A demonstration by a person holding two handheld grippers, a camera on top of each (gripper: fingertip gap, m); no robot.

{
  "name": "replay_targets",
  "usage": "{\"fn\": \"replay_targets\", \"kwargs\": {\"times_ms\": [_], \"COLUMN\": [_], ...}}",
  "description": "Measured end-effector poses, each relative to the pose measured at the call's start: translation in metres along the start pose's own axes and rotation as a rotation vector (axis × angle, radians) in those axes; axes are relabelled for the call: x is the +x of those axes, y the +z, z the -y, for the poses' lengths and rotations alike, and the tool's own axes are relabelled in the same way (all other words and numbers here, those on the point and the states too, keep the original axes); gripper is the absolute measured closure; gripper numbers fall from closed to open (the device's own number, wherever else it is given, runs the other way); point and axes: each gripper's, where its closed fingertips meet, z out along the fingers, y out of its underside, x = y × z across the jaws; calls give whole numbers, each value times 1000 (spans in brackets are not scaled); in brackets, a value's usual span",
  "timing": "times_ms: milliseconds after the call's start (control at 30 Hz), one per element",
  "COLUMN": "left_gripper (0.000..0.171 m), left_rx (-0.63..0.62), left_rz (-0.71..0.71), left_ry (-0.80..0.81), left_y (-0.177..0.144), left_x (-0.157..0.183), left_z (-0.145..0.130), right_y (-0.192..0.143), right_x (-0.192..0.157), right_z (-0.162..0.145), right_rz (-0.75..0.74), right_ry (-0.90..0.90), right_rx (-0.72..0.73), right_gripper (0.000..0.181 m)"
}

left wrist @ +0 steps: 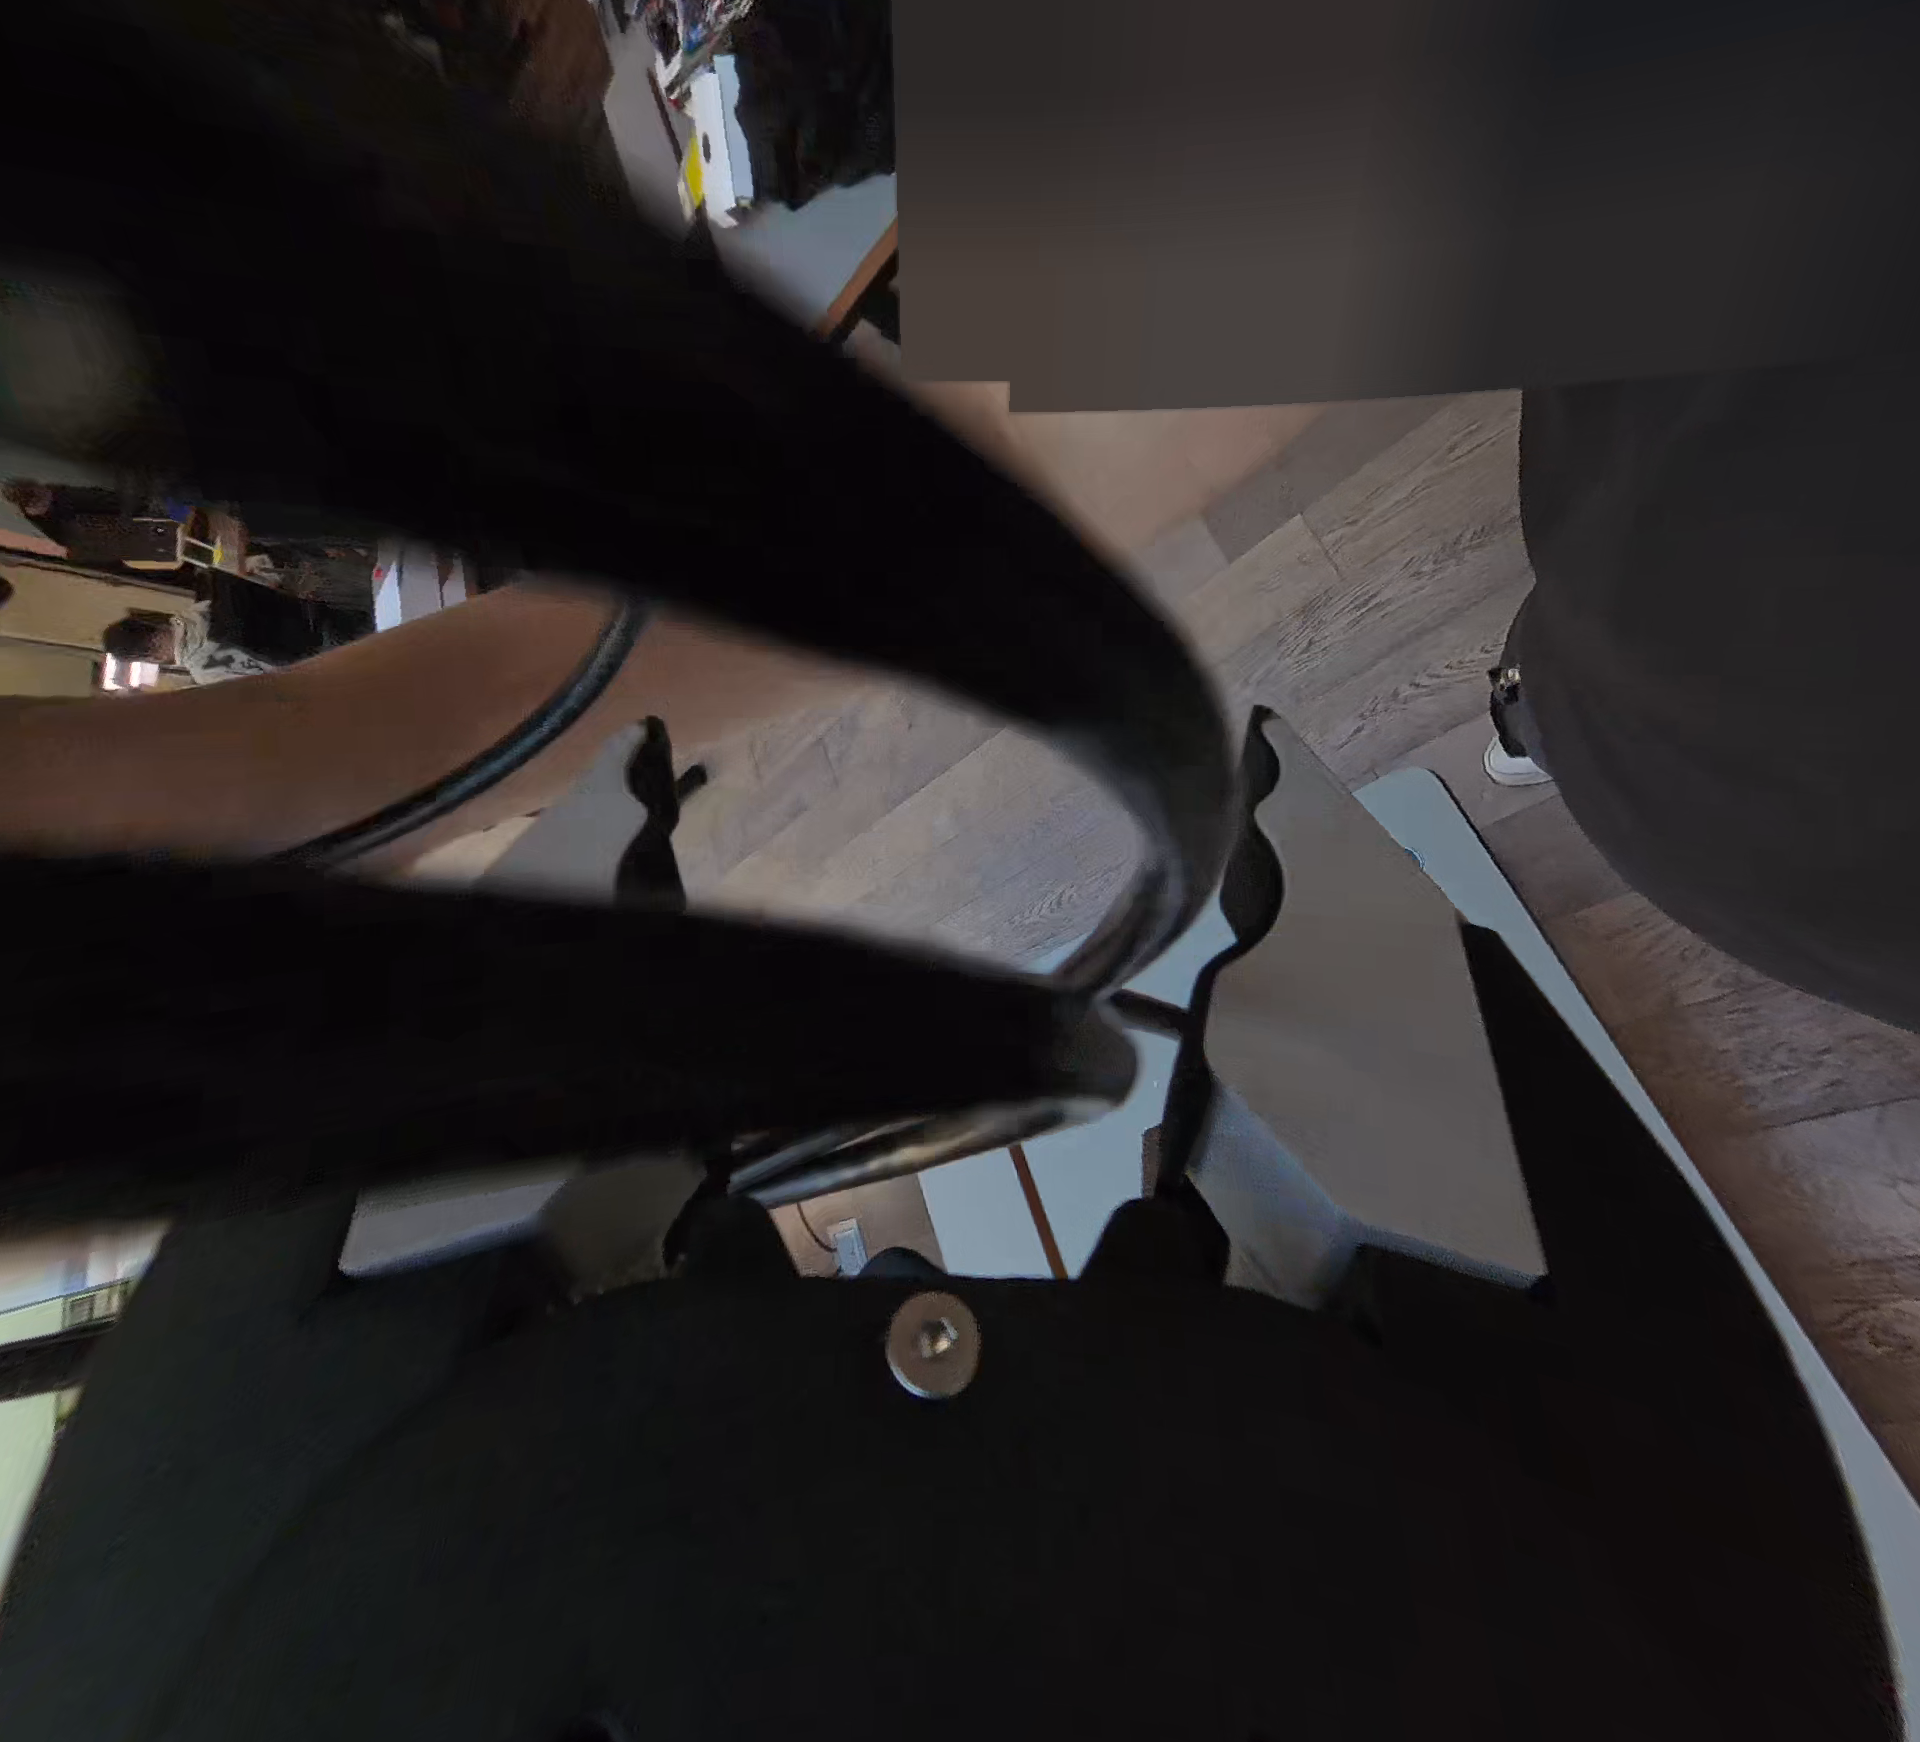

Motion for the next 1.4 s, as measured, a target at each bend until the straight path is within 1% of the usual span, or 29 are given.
{"fn": "replay_targets", "kwargs": {"times_ms": [100,133,233,267,300,333,400,433,533,600,667,700,733,767,800,833,867,933,967,1033,1067,1133,1200,1233,1267,1300,1367,1400], "left_gripper": [62,58,54,54,58,58,58,61,67,77,88,99,107,119,127,141,147,150,154,164,167,171,171,171,171,171,171,171], "left_rx": [27,43,126,176,231,282,347,391,555,668,742,767,770,740,698,629,567,458,384,237,198,178,226,242,252,227,168,150], "left_rz": [57,76,112,126,121,95,57,23,-78,-120,-117,-122,-135,-142,-148,-152,-168,-228,-264,-343,-390,-485,-603,-650,-671,-685,-709,-723], "left_ry": [-27,-47,-150,-199,-259,-318,-446,-512,-773,-943,-1034,-1072,-1110,-1149,-1172,-1183,-1200,-1301,-1356,-1457,-1533,-1743,-1986,-2096,-2159,-2186,-2189,-2179], "left_y": [1,0,-7,-10,-13,-15,-14,-13,-8,-3,1,1,4,9,15,22,29,40,46,57,62,73,88,96,106,115,132,138], "left_x": [-5,-7,-13,-15,-15,-12,-11,-8,-8,-10,-9,-7,-3,0,4,10,16,27,33,50,55,62,67,71,76,85,103,108], "left_z": [-1,0,3,5,6,6,-5,-10,-29,-52,-77,-87,-96,-108,-119,-132,-143,-162,-173,-196,-205,-219,-229,-235,-242,-248,-256,-258], "right_y": [-4,-6,-17,-23,-30,-35,-45,-50,-63,-69,-72,-74,-75,-77,-78,-77,-77,-80,-82,-85,-86,-91,-102,-109,-117,-126,-144,-153], "right_x": [15,19,34,38,41,40,37,34,21,5,-16,-27,-37,-49,-60,-72,-82,-103,-115,-135,-147,-169,-185,-195,-205,-212,-221,-223], "right_z": [-14,-22,-63,-81,-98,-114,-151,-172,-234,-269,-299,-315,-331,-346,-359,-369,-379,-401,-412,-429,-438,-457,-478,-488,-497,-504,-512,-513], "right_rz": [-64,-94,-219,-266,-303,-325,-377,-409,-495,-520,-507,-496,-482,-464,-446,-419,-399,-372,-360,-353,-349,-361,-416,-429,-436,-453,-505,-531], "right_ry": [38,52,90,105,127,158,200,201,255,317,403,437,474,516,565,622,678,783,822,933,997,1075,1086,1080,1079,1073,1041,1028], "right_rx": [-66,-87,-199,-237,-264,-274,-321,-361,-451,-476,-499,-518,-530,-534,-530,-503,-474,-432,-409,-318,-275,-216,-186,-190,-195,-197,-190,-184], "right_gripper": [177,177,177,177,177,177,179,179,179,179,179,180,179,179,179,179,179,179,179,179,179,179,180,178,176,176,172,164]}}
